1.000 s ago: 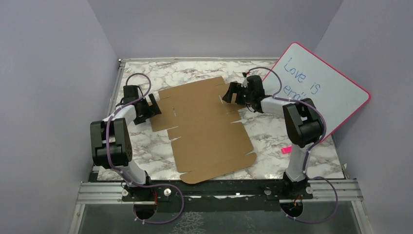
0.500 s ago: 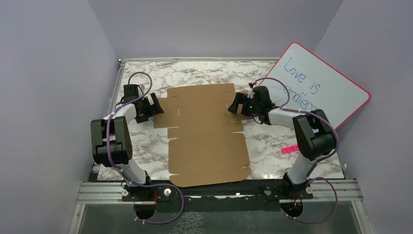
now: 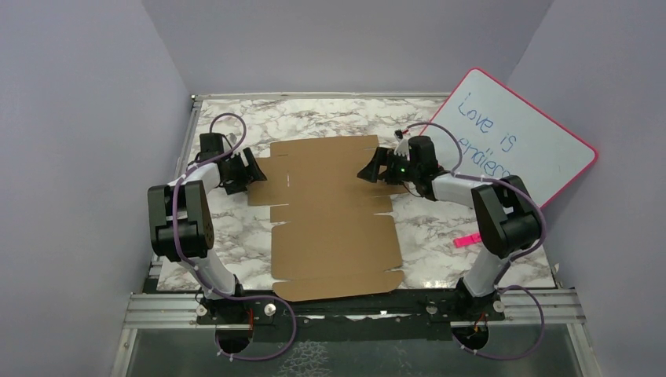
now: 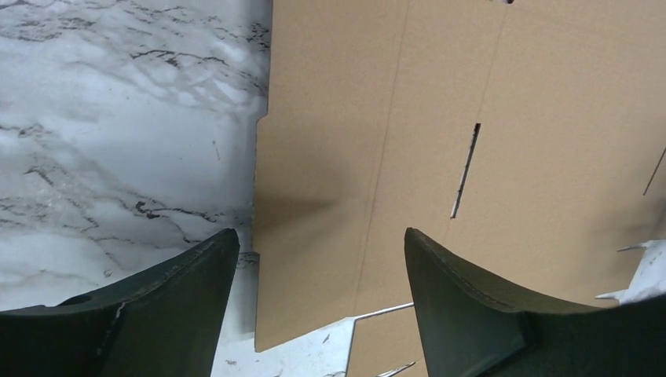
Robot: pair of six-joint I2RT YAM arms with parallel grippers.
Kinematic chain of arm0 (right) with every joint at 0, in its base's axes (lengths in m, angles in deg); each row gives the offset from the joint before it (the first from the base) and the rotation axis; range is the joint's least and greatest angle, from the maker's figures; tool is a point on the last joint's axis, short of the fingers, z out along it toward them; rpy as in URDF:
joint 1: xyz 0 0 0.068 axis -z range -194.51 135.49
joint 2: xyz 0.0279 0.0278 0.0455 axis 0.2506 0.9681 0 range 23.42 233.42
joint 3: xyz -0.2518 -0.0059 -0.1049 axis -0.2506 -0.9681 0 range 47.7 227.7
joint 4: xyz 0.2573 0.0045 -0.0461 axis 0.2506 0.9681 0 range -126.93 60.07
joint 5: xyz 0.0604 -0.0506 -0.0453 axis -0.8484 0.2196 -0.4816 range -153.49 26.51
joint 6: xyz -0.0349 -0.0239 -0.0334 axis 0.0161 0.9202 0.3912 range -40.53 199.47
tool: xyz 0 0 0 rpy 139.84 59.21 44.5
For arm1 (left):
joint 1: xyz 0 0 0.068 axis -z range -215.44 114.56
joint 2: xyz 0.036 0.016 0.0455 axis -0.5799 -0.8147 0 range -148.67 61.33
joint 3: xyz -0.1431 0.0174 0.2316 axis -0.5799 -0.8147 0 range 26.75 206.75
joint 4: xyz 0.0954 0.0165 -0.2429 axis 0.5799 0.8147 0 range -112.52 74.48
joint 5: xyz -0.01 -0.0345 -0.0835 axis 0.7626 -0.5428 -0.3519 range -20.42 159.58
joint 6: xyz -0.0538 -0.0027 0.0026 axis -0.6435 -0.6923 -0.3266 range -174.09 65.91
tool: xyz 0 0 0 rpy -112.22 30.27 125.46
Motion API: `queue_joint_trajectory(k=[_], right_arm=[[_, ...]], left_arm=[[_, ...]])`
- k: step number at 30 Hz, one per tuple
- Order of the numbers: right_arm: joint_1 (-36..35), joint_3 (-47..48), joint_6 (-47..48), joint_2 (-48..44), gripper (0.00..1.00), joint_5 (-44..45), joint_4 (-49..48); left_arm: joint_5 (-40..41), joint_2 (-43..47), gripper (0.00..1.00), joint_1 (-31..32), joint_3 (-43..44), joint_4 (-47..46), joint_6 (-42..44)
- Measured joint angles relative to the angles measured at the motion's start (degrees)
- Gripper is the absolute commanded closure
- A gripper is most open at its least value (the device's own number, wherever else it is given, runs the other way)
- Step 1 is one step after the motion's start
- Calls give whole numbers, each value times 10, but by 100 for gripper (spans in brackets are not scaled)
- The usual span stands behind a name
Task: Fold the paper box
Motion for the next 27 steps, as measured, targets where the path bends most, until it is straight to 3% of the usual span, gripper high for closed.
queue_joint_trajectory(k=[9,18,27], right_arm=[[-4,4,-32,64,1,-44,-56],[-5,-4,-43,71,1,-44,-90],[-5,-10,-43,72,1,-43,-99]], left_arm=[[-29,-15,40,0,8,-3,3],[-34,4,47,1,-5,1,3],[19,49,61,80,-6,30,4]])
